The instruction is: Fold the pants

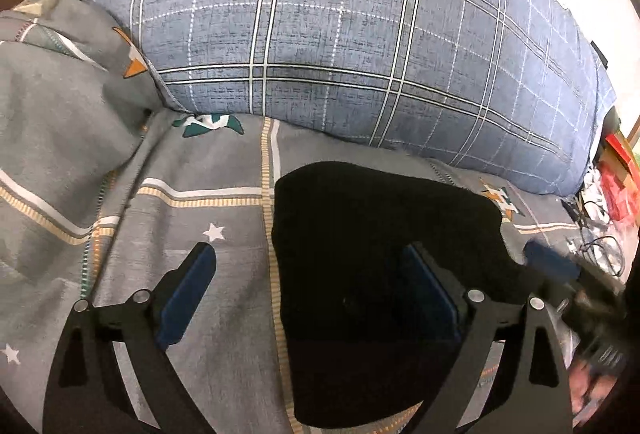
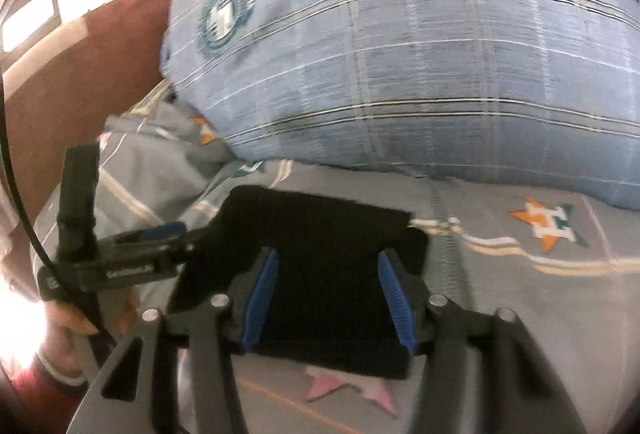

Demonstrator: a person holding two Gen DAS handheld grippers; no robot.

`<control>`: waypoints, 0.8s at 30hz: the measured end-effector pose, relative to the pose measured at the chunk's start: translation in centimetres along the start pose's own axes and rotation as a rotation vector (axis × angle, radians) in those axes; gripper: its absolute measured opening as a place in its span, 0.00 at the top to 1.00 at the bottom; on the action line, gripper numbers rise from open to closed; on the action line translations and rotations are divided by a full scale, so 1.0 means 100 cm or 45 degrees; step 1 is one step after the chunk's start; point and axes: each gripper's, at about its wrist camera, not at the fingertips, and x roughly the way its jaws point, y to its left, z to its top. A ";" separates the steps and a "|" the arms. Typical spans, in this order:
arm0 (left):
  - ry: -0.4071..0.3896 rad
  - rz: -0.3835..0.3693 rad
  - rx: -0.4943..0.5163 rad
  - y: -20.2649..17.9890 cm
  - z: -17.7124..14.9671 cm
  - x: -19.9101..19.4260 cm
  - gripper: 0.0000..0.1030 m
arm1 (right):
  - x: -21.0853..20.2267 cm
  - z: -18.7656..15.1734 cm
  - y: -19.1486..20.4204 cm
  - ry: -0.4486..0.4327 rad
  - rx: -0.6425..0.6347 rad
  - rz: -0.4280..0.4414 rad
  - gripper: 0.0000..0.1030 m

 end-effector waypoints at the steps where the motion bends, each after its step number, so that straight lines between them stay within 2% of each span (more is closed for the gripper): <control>1: 0.004 0.013 0.006 0.000 -0.001 -0.001 0.07 | 0.007 -0.008 0.003 0.034 -0.005 -0.022 0.48; 3: 0.008 0.047 0.021 -0.002 -0.003 0.003 0.07 | 0.018 -0.022 0.006 0.079 -0.011 -0.077 0.48; 6: -0.002 0.069 0.023 -0.005 -0.002 -0.002 0.07 | 0.014 -0.027 0.015 0.041 -0.063 -0.131 0.49; 10: -0.059 0.109 0.071 -0.016 -0.004 -0.025 0.07 | -0.009 -0.017 0.017 -0.001 -0.029 -0.074 0.49; 12: -0.083 0.124 0.085 -0.020 -0.007 -0.035 0.07 | -0.025 -0.014 0.020 -0.048 -0.041 -0.100 0.48; 16: -0.107 0.139 0.088 -0.026 -0.016 -0.052 0.07 | -0.050 -0.018 0.020 -0.119 -0.003 -0.135 0.34; 24: -0.161 0.138 0.069 -0.033 -0.035 -0.077 0.07 | -0.070 -0.037 0.014 -0.113 0.064 -0.153 0.33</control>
